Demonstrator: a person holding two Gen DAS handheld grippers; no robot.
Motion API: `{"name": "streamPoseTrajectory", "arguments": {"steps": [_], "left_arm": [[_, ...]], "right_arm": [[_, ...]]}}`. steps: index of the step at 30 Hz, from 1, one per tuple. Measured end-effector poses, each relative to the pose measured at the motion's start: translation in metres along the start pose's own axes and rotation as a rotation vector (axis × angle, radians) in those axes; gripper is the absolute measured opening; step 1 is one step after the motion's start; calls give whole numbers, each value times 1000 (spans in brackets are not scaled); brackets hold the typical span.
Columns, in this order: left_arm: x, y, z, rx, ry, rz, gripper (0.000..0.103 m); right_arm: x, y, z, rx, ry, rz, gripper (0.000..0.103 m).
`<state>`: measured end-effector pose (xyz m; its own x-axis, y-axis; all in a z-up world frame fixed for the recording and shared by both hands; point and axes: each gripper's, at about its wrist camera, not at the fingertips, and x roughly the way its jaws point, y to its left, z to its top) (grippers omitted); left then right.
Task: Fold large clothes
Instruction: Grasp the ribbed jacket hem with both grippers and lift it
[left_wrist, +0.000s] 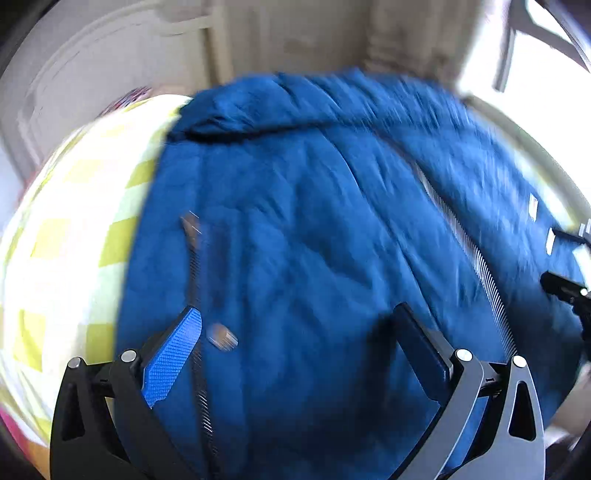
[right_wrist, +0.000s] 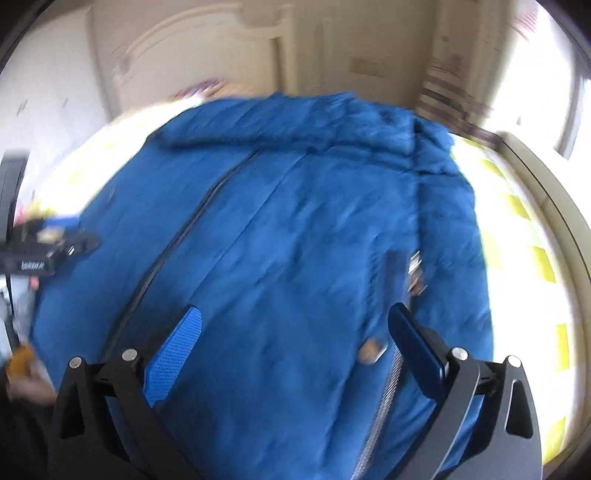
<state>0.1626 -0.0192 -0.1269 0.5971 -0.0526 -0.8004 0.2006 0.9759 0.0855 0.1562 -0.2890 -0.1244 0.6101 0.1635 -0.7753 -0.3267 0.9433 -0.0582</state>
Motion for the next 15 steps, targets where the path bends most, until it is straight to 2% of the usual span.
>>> {"name": "streamPoseTrajectory", "arguments": {"steps": [2, 4, 6, 9, 11, 14, 15], "left_arm": [[-1, -6, -4, 21, -42, 38, 99], [-3, 0, -5, 2, -27, 18, 99], [-14, 14, -14, -40, -31, -15, 99], [-27, 38, -31, -75, -45, 40, 99], [-32, 63, -51, -133, -48, 53, 99], [-36, 94, -75, -259, -42, -54, 99], [-40, 97, -79, -268, -52, -39, 99]], "right_arm": [[-4, 6, -13, -20, -70, -35, 101], [-9, 1, -17, 21, -54, -27, 100], [-20, -6, -23, 47, -61, -53, 100], [-40, -22, -44, 87, -85, -65, 100], [-50, -39, -64, 148, -103, -72, 100], [-57, -65, -87, 231, -111, -61, 100], [-58, -67, -91, 241, -117, -54, 100]]}}
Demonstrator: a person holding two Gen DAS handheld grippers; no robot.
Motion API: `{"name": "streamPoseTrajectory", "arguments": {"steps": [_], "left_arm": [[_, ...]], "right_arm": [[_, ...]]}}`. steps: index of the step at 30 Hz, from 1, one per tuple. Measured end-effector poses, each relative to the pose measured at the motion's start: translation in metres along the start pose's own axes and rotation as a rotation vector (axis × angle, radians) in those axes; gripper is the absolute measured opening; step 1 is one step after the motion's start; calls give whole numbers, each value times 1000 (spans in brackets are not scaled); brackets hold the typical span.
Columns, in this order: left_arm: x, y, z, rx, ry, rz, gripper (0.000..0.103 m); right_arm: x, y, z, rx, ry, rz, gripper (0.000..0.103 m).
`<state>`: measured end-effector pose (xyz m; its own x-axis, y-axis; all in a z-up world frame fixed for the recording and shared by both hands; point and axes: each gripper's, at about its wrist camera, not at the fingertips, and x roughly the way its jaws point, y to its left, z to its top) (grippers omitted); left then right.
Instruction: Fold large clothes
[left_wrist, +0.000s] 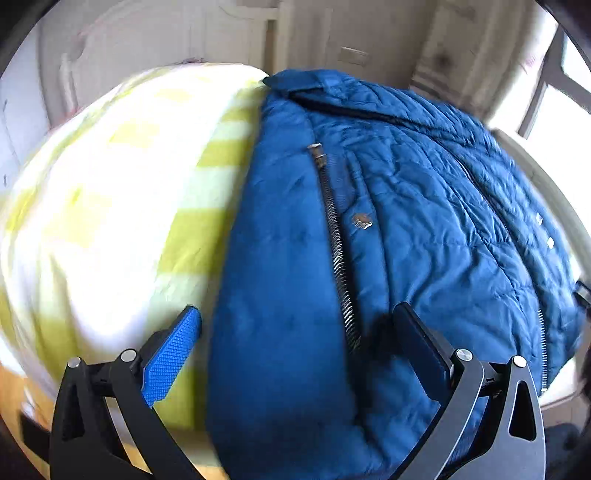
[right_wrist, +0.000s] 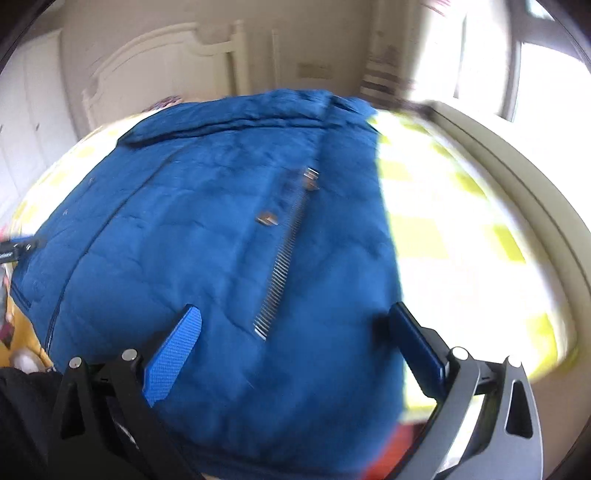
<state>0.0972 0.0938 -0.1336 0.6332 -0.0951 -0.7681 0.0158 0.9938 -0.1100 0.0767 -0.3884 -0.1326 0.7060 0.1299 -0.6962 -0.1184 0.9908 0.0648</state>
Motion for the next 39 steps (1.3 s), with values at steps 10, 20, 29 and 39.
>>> {"name": "streamPoseTrajectory", "arguments": {"steps": [10, 20, 29, 39], "left_arm": [[-19, -9, -25, 43, 32, -67, 99], [-16, -13, -29, 22, -11, -3, 97], [-18, -21, -20, 52, -47, -23, 63], [-23, -35, -25, 131, -89, -52, 25]], "right_arm": [[-29, -25, -45, 112, -1, 99, 67], [-26, -30, -58, 193, -5, 119, 55], [-23, -14, -34, 88, -56, 78, 45], [-19, 7, -36, -40, -108, 128, 17]]}}
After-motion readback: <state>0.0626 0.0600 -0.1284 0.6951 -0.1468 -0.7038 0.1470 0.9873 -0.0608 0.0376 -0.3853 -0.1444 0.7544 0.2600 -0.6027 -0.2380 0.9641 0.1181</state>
